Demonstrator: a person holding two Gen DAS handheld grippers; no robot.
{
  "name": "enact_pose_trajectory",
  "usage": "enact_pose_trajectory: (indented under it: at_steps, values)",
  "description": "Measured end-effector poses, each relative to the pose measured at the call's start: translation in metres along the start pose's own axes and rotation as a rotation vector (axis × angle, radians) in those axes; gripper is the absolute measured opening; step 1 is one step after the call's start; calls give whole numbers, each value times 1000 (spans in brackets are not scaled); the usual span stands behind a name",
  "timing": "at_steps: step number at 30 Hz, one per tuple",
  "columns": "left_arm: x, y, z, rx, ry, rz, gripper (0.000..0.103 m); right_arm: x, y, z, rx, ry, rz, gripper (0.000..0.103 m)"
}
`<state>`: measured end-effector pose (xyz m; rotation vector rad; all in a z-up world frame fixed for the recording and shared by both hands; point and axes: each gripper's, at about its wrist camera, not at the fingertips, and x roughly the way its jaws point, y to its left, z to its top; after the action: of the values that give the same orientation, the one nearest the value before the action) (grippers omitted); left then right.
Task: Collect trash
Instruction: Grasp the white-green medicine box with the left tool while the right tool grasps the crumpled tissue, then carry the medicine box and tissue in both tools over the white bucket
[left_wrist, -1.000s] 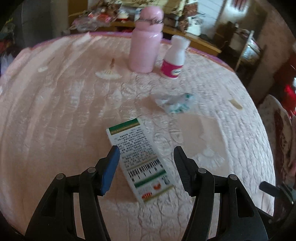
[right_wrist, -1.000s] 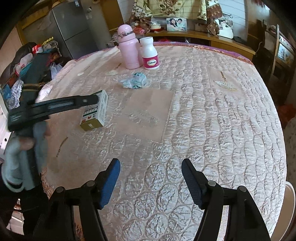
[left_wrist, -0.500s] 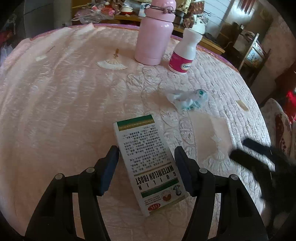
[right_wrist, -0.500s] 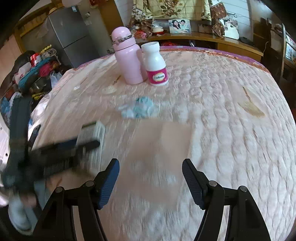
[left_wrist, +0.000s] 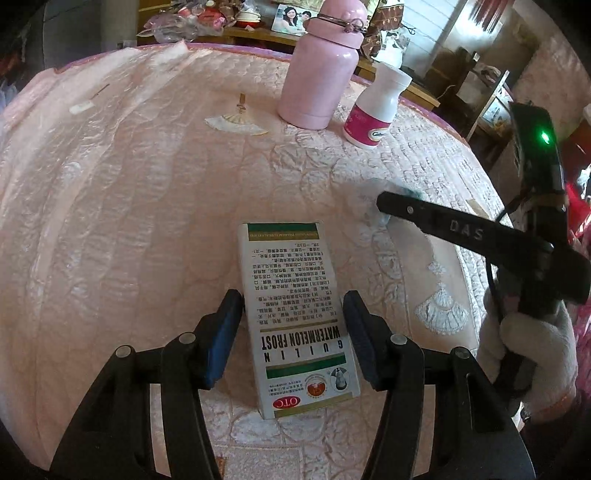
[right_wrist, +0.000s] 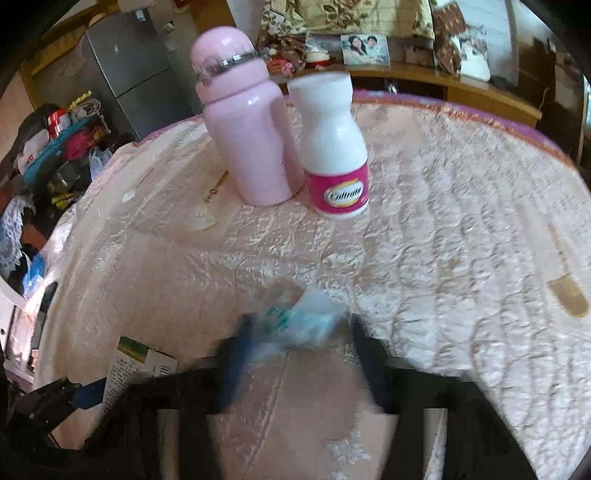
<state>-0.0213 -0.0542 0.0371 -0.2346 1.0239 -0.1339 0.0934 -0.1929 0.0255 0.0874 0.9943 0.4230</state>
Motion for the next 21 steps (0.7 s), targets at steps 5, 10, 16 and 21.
enact_pose_trajectory:
  at_steps: [5, 10, 16, 21]
  values:
    - [-1, -7, -4, 16, 6, -26, 54, -29, -4, -20, -13, -22, 21, 24]
    - [-11, -26, -17, 63, -12, -36, 54, -72, -13, -49, -7, -50, 14, 24]
    - [-17, -52, -31, 109, -9, -52, 54, -113, -31, -86, 23, -56, -25, 24]
    - [-23, -80, -45, 159, -8, -73, 54, -142, -46, -115, 45, -57, -66, 24]
